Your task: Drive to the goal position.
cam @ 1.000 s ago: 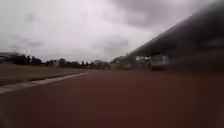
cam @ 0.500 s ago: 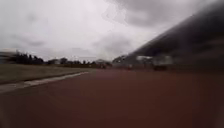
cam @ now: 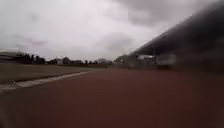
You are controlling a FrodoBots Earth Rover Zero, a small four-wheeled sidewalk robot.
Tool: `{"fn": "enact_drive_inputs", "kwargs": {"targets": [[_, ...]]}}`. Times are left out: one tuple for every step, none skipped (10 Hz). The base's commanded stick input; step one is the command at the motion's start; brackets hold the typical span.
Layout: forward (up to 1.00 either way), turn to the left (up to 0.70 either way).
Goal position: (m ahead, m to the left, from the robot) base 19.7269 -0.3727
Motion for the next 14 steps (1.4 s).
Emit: {"fn": "enact_drive_inputs", "kwargs": {"targets": [[1.0,0.0],[1.0,0.0],[1.0,0.0],[1.0,0.0],[1.0,0.0],[1.0,0.0],[1.0,0.0],[1.0,0.0],[1.0,0.0],[1.0,-0.14],[1.0,-0.33],[1.0,-0.4],[1.0,-0.4],[1.0,-0.19]]}}
